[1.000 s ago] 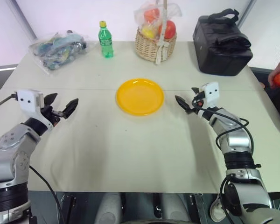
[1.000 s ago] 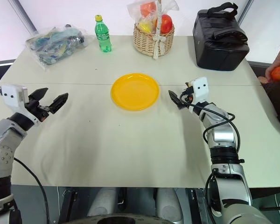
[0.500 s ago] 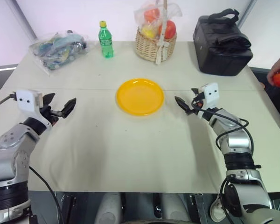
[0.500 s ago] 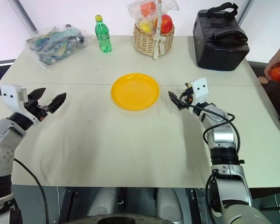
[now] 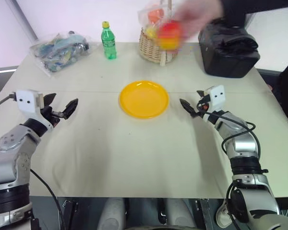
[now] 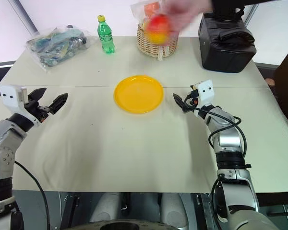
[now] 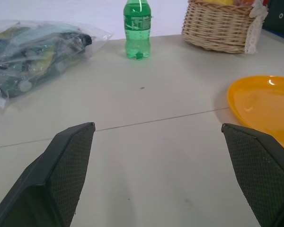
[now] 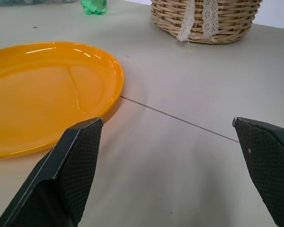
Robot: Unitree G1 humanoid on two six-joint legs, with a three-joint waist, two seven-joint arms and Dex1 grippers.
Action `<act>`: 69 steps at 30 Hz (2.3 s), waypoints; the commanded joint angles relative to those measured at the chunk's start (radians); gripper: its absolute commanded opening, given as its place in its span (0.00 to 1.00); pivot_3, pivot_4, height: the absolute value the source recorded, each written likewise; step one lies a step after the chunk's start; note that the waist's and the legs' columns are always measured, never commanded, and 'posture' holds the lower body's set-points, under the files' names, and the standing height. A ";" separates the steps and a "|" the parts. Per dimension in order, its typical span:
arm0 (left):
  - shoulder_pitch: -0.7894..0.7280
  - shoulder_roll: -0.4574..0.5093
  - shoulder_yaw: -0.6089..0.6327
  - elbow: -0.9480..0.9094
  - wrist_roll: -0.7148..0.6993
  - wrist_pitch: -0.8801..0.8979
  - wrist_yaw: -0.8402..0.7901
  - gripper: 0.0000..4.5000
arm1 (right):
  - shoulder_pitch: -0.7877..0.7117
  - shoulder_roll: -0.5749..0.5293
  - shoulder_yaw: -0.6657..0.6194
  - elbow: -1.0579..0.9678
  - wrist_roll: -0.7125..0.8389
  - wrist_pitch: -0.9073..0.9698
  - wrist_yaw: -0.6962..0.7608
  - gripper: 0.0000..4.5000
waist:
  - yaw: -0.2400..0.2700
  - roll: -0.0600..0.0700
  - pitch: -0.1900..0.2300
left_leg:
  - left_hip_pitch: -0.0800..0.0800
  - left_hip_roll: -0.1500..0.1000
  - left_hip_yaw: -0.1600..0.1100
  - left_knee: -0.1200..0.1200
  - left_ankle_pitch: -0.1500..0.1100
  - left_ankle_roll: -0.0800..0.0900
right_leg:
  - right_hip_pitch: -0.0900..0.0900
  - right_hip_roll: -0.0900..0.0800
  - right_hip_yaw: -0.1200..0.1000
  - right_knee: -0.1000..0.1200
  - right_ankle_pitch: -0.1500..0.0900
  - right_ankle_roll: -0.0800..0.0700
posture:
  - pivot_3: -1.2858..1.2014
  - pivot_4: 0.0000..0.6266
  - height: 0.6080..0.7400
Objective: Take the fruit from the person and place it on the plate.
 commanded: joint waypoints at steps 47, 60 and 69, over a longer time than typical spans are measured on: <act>-0.448 -0.023 -0.155 0.154 -0.019 -0.011 -0.059 1.00 | -0.075 -0.164 0.028 -0.576 0.410 0.442 0.245 1.00 | 0.003 -0.001 0.000 | -0.002 0.000 -0.002 0.002 0.000 0.000 | 0.001 0.001 -0.003 -0.001 0.000 0.000 | 0.52 0.24 1.00; -0.495 -0.054 -0.197 0.216 0.000 -0.036 -0.118 0.68 | -0.048 -0.158 0.023 -0.596 0.408 0.427 0.209 1.00 | 0.003 -0.001 0.000 | -0.002 0.000 -0.002 0.002 0.000 0.000 | 0.001 0.001 -0.003 -0.001 0.000 0.000 | 0.52 0.24 1.00; -0.473 -0.071 -0.256 0.248 0.029 0.011 -0.136 0.68 | -0.047 -0.161 0.026 -0.595 0.412 0.425 0.210 1.00 | 0.004 -0.001 0.000 | -0.002 -0.001 -0.002 0.002 0.000 0.000 | 0.001 0.001 -0.003 -0.001 0.000 0.000 | 0.52 0.24 1.00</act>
